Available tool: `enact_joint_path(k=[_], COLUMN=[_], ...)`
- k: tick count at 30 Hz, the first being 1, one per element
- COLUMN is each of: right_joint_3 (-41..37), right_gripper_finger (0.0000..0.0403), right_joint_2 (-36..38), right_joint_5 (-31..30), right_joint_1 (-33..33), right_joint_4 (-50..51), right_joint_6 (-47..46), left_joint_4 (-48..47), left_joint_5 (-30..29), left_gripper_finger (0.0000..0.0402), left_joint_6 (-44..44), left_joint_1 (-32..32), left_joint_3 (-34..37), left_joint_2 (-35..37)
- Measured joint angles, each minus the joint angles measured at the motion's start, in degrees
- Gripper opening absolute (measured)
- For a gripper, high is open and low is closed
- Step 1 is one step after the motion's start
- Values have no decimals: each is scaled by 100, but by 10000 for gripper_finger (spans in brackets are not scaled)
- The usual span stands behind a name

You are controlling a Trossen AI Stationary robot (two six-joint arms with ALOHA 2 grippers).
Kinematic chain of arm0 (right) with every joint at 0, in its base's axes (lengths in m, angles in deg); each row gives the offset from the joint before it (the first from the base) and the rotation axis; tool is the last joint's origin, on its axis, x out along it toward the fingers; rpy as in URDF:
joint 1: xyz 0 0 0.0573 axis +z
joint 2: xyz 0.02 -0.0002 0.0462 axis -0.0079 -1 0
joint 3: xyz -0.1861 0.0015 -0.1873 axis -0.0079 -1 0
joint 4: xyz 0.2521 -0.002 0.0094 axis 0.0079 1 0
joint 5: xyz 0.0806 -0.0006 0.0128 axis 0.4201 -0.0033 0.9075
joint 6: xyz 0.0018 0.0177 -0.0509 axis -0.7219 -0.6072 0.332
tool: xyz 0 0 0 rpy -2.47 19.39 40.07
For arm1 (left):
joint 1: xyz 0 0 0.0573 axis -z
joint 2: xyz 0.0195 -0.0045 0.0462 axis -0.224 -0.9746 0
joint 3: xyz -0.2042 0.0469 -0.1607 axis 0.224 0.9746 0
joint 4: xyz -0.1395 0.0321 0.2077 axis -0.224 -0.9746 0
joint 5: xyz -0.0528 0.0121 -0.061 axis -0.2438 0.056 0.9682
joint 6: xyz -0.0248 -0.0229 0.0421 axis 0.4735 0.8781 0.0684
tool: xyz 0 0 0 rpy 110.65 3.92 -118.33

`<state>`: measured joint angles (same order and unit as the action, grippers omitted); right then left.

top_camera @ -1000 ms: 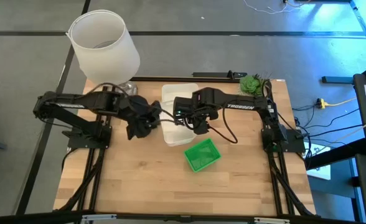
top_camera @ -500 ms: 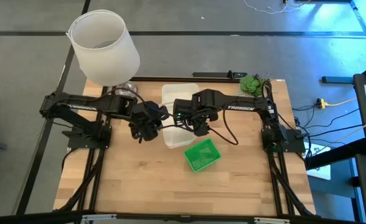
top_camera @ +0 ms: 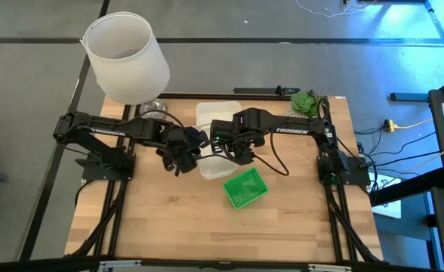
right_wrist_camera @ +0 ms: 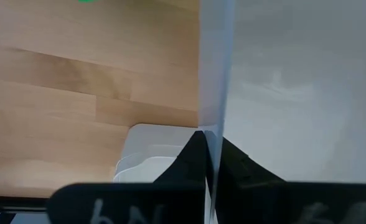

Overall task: Stack baskets by color
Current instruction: Stack the right white bin on the left white bins

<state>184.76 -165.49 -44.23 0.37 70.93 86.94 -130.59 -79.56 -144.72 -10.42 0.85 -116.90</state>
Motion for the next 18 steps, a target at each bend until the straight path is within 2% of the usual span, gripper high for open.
enact_joint_path(k=[9,16,18], right_joint_3=[0,0,2], right_gripper_finger=[0,0,0], right_joint_2=[2,10,11], right_joint_5=[0,7,9], right_joint_1=[-2,-4,-4], right_joint_4=[-4,-2,-8], right_joint_6=[4,26,26], left_joint_4=[54,44,50], left_joint_5=[-8,-51,-48], left_gripper_finger=[77,12,7], left_joint_6=[213,64,63], left_joint_1=[0,6,7], left_joint_3=[9,9,9], left_joint_2=[9,9,7])
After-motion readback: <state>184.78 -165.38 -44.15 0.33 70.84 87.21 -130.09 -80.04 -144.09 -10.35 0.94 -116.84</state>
